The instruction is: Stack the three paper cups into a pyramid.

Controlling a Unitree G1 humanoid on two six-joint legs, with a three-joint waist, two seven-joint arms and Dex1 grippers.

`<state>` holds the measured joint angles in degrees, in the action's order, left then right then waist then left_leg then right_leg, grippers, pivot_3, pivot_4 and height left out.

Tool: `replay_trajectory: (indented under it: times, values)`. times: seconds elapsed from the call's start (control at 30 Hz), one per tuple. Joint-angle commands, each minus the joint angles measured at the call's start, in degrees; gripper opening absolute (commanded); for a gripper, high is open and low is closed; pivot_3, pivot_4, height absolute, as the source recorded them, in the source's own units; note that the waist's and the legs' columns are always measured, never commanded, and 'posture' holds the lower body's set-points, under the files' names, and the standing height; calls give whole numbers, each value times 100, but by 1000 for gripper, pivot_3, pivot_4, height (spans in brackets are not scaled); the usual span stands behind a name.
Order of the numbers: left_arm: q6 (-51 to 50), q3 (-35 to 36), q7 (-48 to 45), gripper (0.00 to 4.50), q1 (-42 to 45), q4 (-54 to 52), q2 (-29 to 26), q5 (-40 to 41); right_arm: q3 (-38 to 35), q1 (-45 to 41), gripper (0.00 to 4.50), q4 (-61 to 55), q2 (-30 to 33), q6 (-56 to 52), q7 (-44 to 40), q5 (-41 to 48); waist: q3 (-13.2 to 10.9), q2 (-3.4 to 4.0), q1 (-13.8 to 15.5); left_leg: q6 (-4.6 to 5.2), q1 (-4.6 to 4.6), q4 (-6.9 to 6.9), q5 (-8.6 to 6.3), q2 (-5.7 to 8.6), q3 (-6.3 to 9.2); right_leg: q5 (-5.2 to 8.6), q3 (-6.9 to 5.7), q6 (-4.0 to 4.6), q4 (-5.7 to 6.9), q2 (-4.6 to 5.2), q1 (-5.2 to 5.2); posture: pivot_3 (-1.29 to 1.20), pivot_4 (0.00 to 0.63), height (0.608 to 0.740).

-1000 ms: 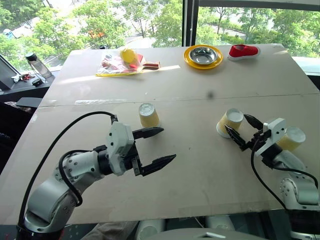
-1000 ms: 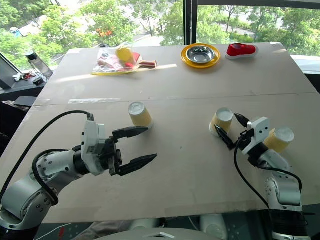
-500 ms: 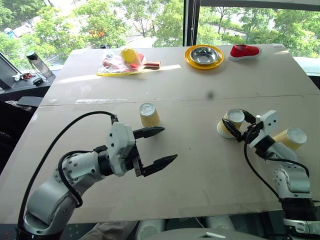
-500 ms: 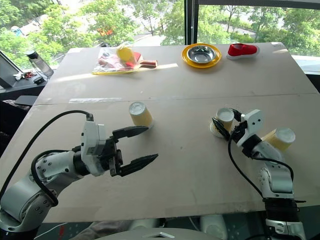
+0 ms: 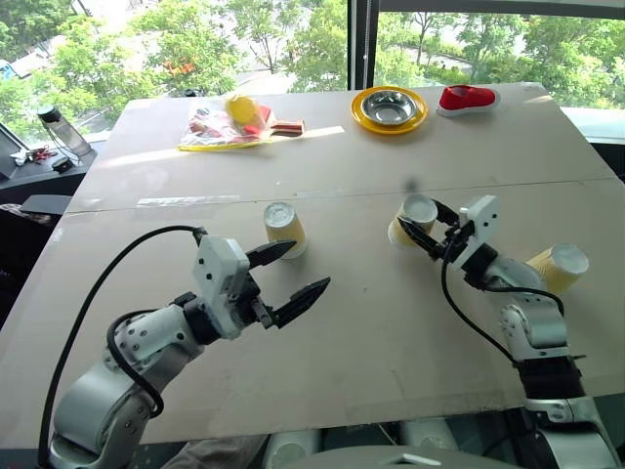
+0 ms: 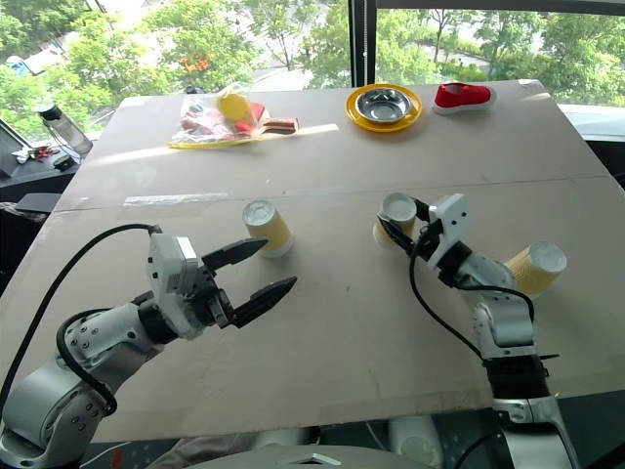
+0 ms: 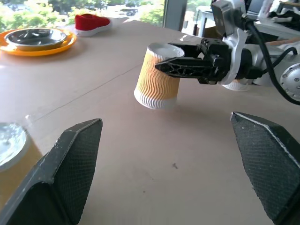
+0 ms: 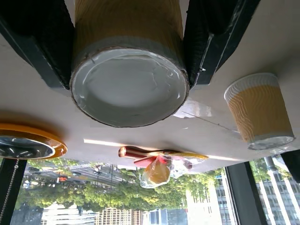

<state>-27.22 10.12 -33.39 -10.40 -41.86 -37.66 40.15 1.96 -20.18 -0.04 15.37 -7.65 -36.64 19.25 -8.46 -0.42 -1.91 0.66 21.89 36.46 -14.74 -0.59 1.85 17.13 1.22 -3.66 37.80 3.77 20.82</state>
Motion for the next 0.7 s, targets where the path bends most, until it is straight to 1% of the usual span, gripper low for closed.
replay_trajectory:
  times: [0.03, 0.17, 0.33, 0.37, 0.4, 0.43, 0.47, 0.6, 0.7]
  values:
    - [15, 176, 356, 4500, -135, -190, 105, -259, 334, -575, 2563, 284, -375, -81, 86, -154, -1, -2, -3, 0, 2, 0, 0, 0, 0, 0, 0, 0, 0, 0, 4, 0, 150, 740]
    - [-10, 222, 643, 4500, -268, -293, 247, -400, 615, -1164, 2563, 825, -803, -226, 175, -368, -2, -3, -2, -2, 7, 0, 1, 0, -1, 0, 2, 0, 3, 1, 12, 0, 150, 740]
    - [55, 204, 652, 4500, -358, -331, 276, -469, 755, -1360, 2563, 1052, -843, -455, -31, -409, -2, -5, 22, -4, 12, 0, 2, 0, 3, 0, -1, 0, -1, 9, 13, 0, 150, 740]
    - [46, 194, 659, 4500, -341, -339, 281, -471, 765, -1357, 3344, 1049, -824, -502, -80, -405, -2, -5, 19, -5, 12, 0, 3, 1, 2, 0, 0, 0, -1, 12, 12, 0, 150, 740]
    - [40, 188, 663, 4500, -330, -345, 284, -473, 768, -1354, 3687, 1043, -813, -535, -114, -403, -2, -5, 13, -5, 11, 0, 3, 1, 2, 0, 0, 0, 0, 12, 12, 0, 150, 740]
    - [35, 171, 662, 4500, -305, -348, 283, -479, 759, -1309, 4190, 1000, -766, -545, -132, -421, -2, -5, 7, -5, 11, 0, 3, 1, 1, 0, 1, 0, 0, 12, 12, 0, 150, 740]
    - [33, 148, 647, 4500, -279, -345, 273, -493, 741, -1256, 4408, 941, -724, -551, -142, -432, -2, -5, 5, -5, 11, 0, 3, 1, 1, 0, 1, 0, 2, 12, 13, 0, 150, 740]
    - [43, 62, 574, 4500, -98, -310, 285, -489, 560, -1112, 4408, 749, -665, -375, 60, -477, -2, -5, -4, -5, 12, 0, 3, 2, 1, 0, 1, 0, 4, 12, 17, 0, 150, 740]
    - [-14, -115, 470, 4500, 245, -242, 253, -458, 393, -870, 4408, 358, -524, -267, 75, -414, -2, -5, 12, -6, 19, 0, 3, 4, 1, -1, 0, 0, 6, 12, 24, 0, 150, 740]
